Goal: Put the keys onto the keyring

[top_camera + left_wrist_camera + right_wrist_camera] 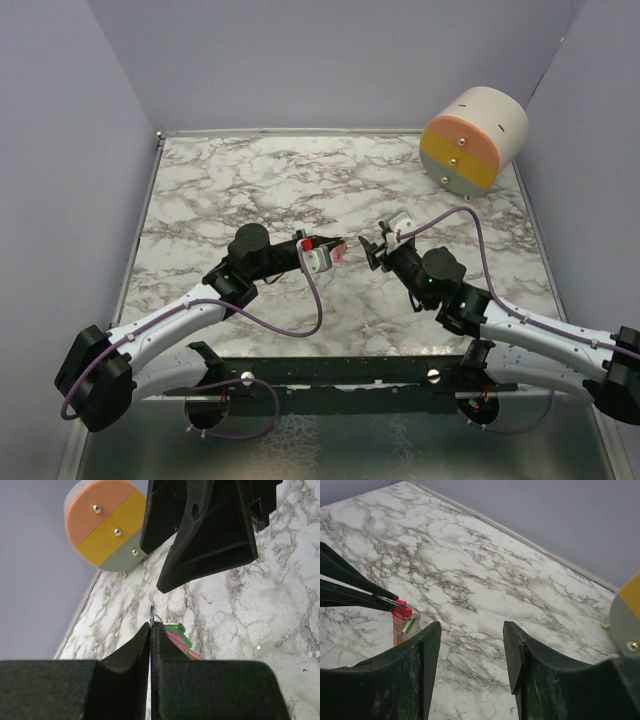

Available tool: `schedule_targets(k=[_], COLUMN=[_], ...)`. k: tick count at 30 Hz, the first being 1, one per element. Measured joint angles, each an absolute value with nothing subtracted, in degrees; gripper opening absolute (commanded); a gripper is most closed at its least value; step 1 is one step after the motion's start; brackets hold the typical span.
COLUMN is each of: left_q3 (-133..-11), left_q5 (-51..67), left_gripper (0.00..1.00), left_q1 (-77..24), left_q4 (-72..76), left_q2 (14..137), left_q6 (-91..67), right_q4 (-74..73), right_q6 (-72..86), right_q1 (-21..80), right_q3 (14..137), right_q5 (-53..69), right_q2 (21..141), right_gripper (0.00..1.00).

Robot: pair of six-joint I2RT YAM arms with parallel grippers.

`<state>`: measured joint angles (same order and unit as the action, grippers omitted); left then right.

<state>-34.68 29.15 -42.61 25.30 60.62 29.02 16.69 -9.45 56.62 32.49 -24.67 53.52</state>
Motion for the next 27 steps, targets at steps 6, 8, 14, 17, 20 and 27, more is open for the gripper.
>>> schedule_targets(k=[6,8,14,17,20,27], left_q3=[-34.68,-34.68,-34.74,-35.53,-38.11,-42.50], left_q5=[29.15,29.17,29.36,29.34,29.32,28.69], left_gripper=[0.00,0.00,0.00,0.00,0.00,0.00], left_q1=[-42.61,-42.61,-42.61,-42.61,-42.61,-42.61], left_q4=[25.30,25.30,25.28,24.93,23.40,19.18], left_q2=[60.62,60.62,60.64,61.10,62.65,65.73], left_q6=[28.38,27.94,26.85,25.98,25.10,23.83], right_q4=[16.80,17.26,19.51,20.80,21.96,23.44], right_q6=[-9.23,-9.23,-9.26,-9.23,-9.21,-8.75], right_q1=[56.62,56.62,56.62,56.62,56.62,56.60], right_q3=[31.29,30.70,28.56,28.47,28.47,28.42], right_q5=[-24.05,-22.90,-18.28,-16.08,-14.46,-12.14], right_q2=[51.77,51.57,51.72,52.23,52.90,54.17], right_gripper=[0.47,0.46,0.44,0.44,0.44,0.43])
